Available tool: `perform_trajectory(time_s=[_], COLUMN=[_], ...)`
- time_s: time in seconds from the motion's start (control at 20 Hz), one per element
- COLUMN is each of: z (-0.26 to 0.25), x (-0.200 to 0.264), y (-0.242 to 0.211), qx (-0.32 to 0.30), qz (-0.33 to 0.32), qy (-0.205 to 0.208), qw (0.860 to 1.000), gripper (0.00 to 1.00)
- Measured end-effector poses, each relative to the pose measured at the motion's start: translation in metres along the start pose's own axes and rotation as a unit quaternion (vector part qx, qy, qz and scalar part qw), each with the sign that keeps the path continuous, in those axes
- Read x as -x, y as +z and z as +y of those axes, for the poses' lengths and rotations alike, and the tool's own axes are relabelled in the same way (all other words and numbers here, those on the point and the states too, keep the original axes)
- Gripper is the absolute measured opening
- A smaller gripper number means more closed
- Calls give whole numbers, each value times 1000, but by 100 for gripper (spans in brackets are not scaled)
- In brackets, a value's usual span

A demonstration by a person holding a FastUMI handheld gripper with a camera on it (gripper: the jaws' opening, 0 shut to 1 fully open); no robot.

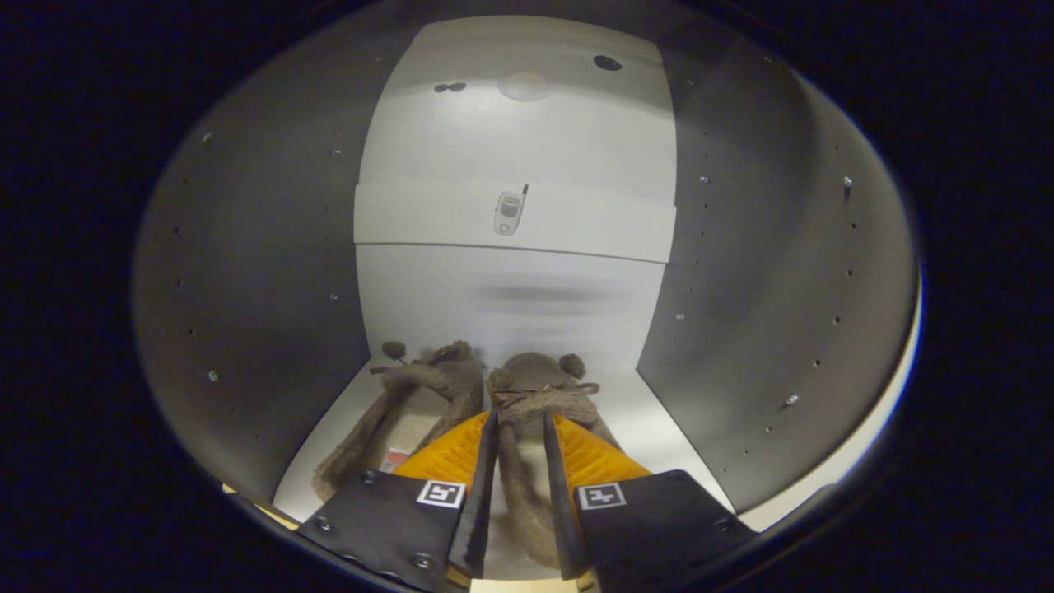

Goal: Open the shoe cabinet door, grab the shoes and put them into the shoe cabinet, then close the shoe cabinet door.

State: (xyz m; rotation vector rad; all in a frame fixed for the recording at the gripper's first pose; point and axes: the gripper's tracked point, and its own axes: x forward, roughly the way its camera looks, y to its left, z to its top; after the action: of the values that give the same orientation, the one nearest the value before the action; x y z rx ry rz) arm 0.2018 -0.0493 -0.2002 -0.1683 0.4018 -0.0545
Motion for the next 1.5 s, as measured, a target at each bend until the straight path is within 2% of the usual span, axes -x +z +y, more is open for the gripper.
perform_trajectory(time_s=[0.25, 0.4, 0.8, 1.15, 1.5], z=[-17, -26, -58, -97, -148], x=[33, 71, 217, 347, 438], y=[17, 28, 55, 52, 51], qx=[-25, -41, -66, -69, -117], qz=[-22, -45, -106, -121, -139], qy=[-15, -20, -37, -57, -49], qw=[999, 998, 991, 989, 982], gripper=[36, 35, 35, 40, 45])
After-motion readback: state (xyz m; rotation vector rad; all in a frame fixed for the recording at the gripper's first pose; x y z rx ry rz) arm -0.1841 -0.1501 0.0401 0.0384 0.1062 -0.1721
